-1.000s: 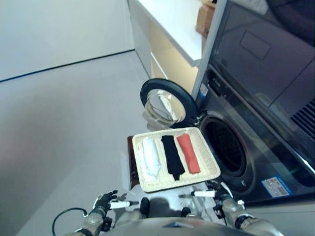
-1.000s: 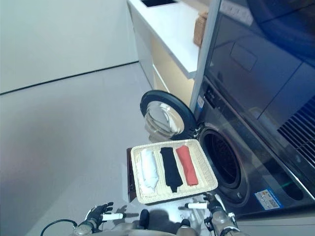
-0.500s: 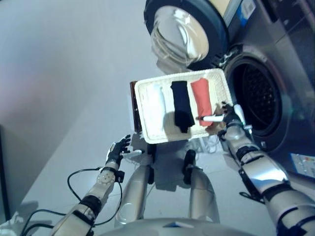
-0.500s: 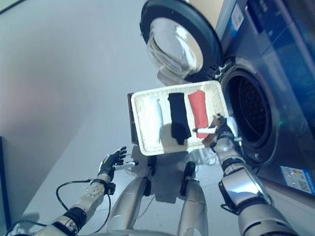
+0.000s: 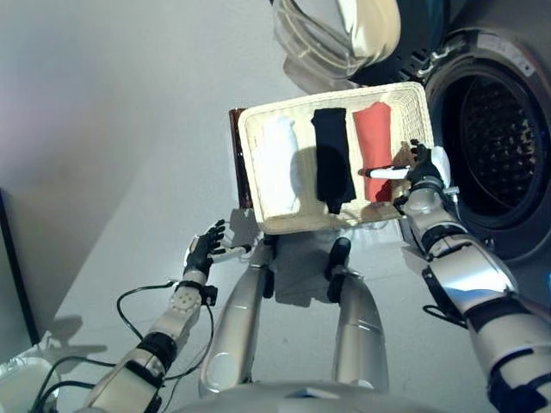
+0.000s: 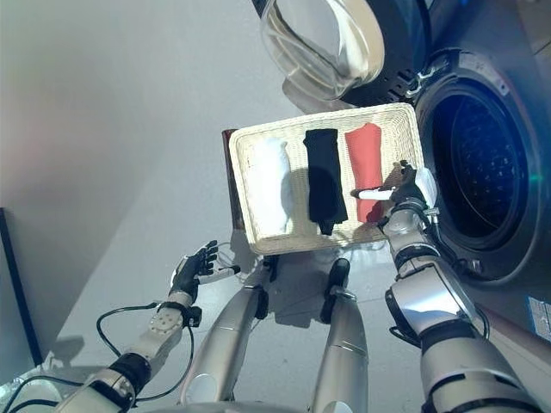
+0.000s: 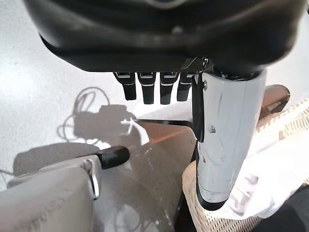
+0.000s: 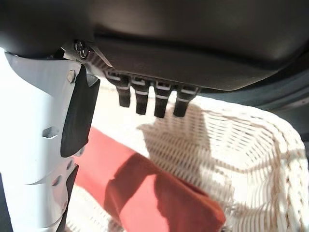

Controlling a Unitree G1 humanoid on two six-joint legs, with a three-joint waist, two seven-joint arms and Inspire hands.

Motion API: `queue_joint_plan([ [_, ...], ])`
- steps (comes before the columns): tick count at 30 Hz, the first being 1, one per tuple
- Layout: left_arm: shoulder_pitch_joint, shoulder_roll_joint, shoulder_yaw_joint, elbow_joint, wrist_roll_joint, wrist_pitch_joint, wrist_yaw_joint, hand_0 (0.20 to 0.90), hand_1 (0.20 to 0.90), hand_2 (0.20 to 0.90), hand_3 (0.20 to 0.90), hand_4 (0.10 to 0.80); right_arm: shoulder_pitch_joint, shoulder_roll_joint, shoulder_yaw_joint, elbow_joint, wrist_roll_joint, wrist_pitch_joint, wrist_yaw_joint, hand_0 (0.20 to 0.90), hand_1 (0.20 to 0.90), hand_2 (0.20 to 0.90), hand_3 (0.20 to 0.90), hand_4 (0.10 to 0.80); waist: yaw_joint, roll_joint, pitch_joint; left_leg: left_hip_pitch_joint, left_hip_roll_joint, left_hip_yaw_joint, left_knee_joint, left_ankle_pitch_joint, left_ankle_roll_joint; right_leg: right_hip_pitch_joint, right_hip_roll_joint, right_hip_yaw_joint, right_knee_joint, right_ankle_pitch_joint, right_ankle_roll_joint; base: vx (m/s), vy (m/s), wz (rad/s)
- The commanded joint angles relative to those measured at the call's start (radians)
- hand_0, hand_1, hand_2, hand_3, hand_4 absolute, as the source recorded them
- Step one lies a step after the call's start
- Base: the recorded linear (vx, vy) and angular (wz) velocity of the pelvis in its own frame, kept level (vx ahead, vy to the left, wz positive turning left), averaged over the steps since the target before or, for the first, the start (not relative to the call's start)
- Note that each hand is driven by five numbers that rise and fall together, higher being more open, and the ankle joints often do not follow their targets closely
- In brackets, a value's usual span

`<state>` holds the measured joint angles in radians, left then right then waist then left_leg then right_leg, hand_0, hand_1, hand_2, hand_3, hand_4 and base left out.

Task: Pick up the clothes and place them into the washing machine

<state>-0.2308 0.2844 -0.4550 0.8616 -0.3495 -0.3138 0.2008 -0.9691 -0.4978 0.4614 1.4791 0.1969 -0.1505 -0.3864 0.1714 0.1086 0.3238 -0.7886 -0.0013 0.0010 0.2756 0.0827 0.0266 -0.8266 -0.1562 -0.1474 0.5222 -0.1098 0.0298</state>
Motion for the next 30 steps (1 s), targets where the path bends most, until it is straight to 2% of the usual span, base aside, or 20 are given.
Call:
queue_joint_plan([
  [1, 0.016, 0.051, 0.002, -0.079, -0.002, -0.055, 0.042, 0.900, 0.900, 0.900, 0.900, 0.800, -0.092, -0.091, 0.042, -0.011, -0.008, -0.032, -0.076, 0.900, 0.900, 0.900, 0.900, 0.800, 0.020, 0.005, -0.005, -0.083, -0.028, -0.017, 0.172, -0.165, -0.052, 0.105, -0.008, 0.027, -0.136, 0.018, 0.040, 0.030, 0.023, 0.03],
  [10, -0.027, 0.058, -0.008, -0.187, -0.019, -0.078, 0.099, 0.900, 0.900, 0.900, 0.900, 0.800, -0.207, -0.146, 0.086, 0.031, -0.026, -0.008, -0.113, 0.900, 0.900, 0.900, 0.900, 0.800, 0.048, 0.020, 0.046, -0.208, -0.045, -0.029, 0.216, -0.170, -0.052, -0.010, -0.025, 0.029, -0.085, 0.011, 0.035, -0.002, 0.049, 0.13],
  [11, -0.028, 0.062, -0.011, -0.215, -0.018, -0.078, 0.106, 0.900, 0.900, 0.900, 0.900, 0.800, -0.222, -0.154, 0.100, 0.037, -0.037, -0.002, -0.115, 0.862, 0.862, 0.862, 0.862, 0.773, 0.052, 0.028, 0.060, -0.240, -0.051, -0.030, 0.249, -0.179, -0.051, -0.043, -0.030, 0.032, -0.052, 0.004, 0.032, -0.023, 0.071, 0.10],
  [16, -0.029, 0.052, -0.018, -0.220, -0.025, -0.078, 0.117, 0.900, 0.900, 0.900, 0.900, 0.800, -0.233, -0.151, 0.123, 0.048, -0.068, 0.012, -0.110, 0.831, 0.831, 0.831, 0.831, 0.751, 0.055, 0.046, 0.075, -0.288, -0.063, -0.025, 0.292, -0.190, -0.048, -0.097, -0.043, 0.042, -0.003, -0.008, 0.030, -0.006, 0.055, 0.09],
  [17, -0.028, 0.050, -0.021, -0.216, -0.024, -0.076, 0.120, 0.900, 0.900, 0.900, 0.900, 0.800, -0.236, -0.149, 0.127, 0.053, -0.075, 0.016, -0.112, 0.631, 0.631, 0.631, 0.631, 0.608, 0.055, 0.049, 0.077, -0.295, -0.064, -0.025, 0.294, -0.190, -0.048, -0.104, -0.043, 0.044, 0.004, -0.009, 0.028, 0.010, 0.049, 0.04],
  [19, -0.027, 0.043, -0.027, -0.197, -0.026, -0.075, 0.126, 0.900, 0.900, 0.900, 0.900, 0.800, -0.237, -0.133, 0.130, 0.061, -0.090, 0.023, -0.116, 0.387, 0.387, 0.387, 0.387, 0.433, 0.056, 0.051, 0.085, -0.300, -0.065, -0.025, 0.292, -0.187, -0.048, -0.111, -0.043, 0.047, 0.004, -0.009, 0.026, 0.010, 0.046, 0.02],
  [20, -0.027, 0.041, -0.030, -0.186, -0.029, -0.074, 0.128, 0.900, 0.900, 0.900, 0.900, 0.800, -0.239, -0.129, 0.130, 0.063, -0.093, 0.024, -0.120, 0.200, 0.200, 0.200, 0.200, 0.300, 0.056, 0.052, 0.088, -0.301, -0.067, -0.021, 0.292, -0.185, -0.046, -0.112, -0.044, 0.046, 0.002, -0.006, 0.026, 0.002, 0.053, 0.03],
  [30, -0.028, 0.023, -0.042, -0.066, -0.035, -0.068, 0.145, 0.900, 0.900, 0.900, 0.900, 0.800, -0.207, -0.087, 0.116, 0.041, -0.100, 0.022, -0.136, 0.200, 0.200, 0.200, 0.200, 0.300, 0.042, 0.049, 0.087, -0.268, -0.058, -0.018, 0.258, -0.167, -0.045, -0.103, -0.031, 0.052, -0.014, 0.012, 0.028, 0.001, 0.025, -0.03],
])
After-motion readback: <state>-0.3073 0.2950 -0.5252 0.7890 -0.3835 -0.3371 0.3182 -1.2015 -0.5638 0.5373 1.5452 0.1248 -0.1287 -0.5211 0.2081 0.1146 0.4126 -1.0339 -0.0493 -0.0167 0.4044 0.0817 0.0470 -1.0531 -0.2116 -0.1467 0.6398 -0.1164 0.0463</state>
